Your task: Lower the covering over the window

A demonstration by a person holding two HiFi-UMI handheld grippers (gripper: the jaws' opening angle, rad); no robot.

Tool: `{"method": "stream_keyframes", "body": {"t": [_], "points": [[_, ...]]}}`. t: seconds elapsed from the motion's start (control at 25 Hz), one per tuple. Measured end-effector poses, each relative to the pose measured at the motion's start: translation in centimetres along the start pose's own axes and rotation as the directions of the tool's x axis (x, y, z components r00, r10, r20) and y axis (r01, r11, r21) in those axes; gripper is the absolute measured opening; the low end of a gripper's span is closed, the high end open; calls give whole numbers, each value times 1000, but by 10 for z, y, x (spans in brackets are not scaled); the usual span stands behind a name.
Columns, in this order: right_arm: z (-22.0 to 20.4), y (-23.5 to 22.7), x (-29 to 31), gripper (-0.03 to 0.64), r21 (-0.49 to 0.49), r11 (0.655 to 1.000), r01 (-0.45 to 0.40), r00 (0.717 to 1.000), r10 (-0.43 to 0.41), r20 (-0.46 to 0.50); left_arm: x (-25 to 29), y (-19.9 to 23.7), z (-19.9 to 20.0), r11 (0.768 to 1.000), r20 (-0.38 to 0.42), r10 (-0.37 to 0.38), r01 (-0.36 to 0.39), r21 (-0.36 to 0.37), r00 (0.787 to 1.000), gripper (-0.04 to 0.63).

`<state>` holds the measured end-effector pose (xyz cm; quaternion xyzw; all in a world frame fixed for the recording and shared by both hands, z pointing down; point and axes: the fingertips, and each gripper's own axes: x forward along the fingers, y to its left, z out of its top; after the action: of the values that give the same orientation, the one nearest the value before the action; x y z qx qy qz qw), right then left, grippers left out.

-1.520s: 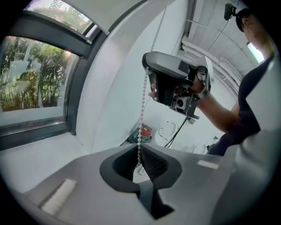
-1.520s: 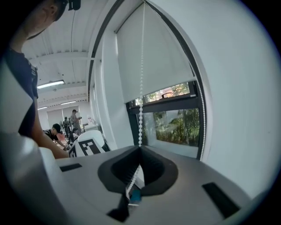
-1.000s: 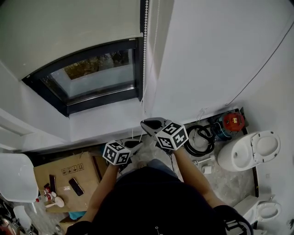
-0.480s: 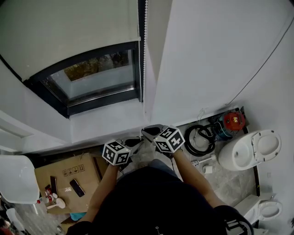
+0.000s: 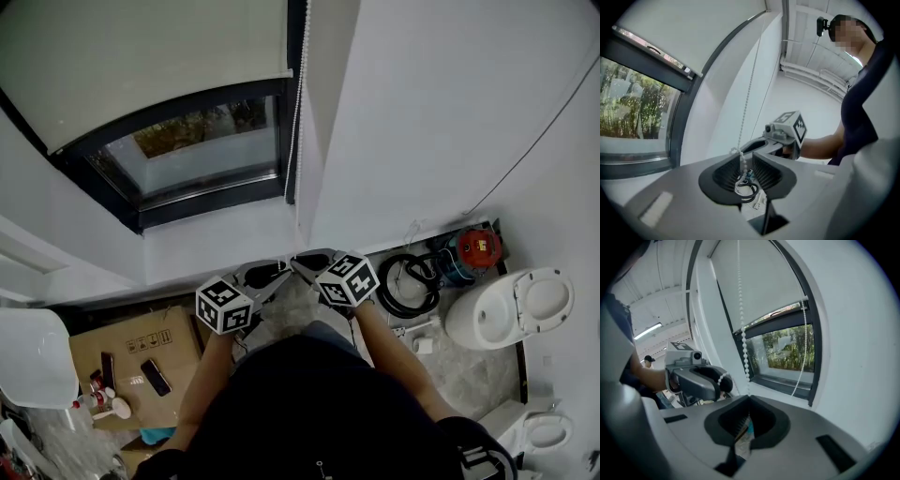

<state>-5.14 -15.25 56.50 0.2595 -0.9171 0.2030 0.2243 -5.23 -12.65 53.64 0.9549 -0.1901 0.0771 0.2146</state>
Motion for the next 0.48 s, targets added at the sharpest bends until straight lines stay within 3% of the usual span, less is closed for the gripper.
{"method": "stream_keyframes", "body": {"t": [0.16, 0.36, 0.48], "points": [[-1, 1, 1, 12, 1, 1000, -4, 1000, 4, -4, -13, -1, 38, 998, 62, 11, -14, 61, 998, 81], [1, 2, 1, 12, 0, 1000, -6, 1000, 6, -2, -18, -15, 67, 975, 31, 18, -24, 220, 999, 86], [0, -1, -2, 12, 3, 1000, 0, 1000, 0, -2, -20, -21, 85, 962, 59, 25, -40, 269, 998, 86]]}}
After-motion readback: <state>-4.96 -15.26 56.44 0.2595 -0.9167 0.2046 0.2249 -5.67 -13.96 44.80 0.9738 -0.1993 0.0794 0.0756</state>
